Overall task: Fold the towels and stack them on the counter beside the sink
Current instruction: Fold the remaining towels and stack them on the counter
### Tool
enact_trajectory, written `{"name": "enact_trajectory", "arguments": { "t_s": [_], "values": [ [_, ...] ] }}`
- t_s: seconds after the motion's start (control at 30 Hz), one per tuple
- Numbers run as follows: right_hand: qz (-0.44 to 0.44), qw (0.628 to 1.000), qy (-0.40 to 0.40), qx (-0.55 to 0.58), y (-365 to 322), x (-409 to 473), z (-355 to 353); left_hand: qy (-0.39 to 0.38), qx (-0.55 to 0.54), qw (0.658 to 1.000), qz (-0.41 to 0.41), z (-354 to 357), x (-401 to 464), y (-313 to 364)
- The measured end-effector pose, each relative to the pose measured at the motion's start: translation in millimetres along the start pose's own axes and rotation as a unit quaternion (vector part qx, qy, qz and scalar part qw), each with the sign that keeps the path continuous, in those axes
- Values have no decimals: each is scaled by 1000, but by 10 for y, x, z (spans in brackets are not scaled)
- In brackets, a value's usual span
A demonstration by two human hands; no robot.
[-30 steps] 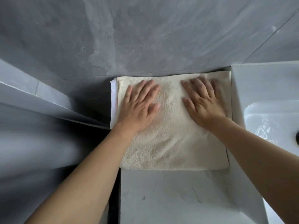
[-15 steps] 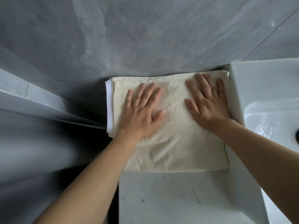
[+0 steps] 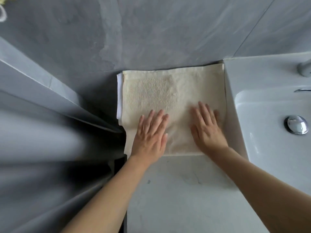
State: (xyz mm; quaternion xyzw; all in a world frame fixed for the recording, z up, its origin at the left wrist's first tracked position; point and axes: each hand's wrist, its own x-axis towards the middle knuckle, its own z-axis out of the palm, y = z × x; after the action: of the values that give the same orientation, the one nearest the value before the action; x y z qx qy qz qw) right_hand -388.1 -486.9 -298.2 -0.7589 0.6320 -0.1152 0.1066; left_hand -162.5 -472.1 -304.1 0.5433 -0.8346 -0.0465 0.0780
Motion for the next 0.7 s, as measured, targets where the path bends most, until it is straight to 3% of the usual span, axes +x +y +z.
{"name": "enact_trajectory", "arguments": {
  "t_s": [0.07, 0.13, 0.2, 0.27, 0.33, 0.53, 0.7],
  "values": [
    [6, 1000, 25, -13, 22, 19, -130, -15, 2, 1000, 6, 35, -62, 30],
    [-56, 998, 40, -14, -18, -53, -136, -33, 8, 998, 60, 80, -189, 78],
    [-96, 995, -36, 1, -54, -247, 16, -83, 0, 995, 62, 241, -340, 97],
    [-70, 985, -159, -12, 14, -434, 229, -151, -2, 988, 19, 415, -453, 24],
    [-42, 970, -233, -48, 143, -515, 351, -178, 17, 984, 13, 553, -508, -79],
    [-9, 969, -225, -106, 192, -381, 338, -102, 7, 994, 41, 442, -330, -1],
    [-23, 948, -233, -214, 133, -352, 257, -130, 51, 990, 36, 390, -287, -84]
  ]
}}
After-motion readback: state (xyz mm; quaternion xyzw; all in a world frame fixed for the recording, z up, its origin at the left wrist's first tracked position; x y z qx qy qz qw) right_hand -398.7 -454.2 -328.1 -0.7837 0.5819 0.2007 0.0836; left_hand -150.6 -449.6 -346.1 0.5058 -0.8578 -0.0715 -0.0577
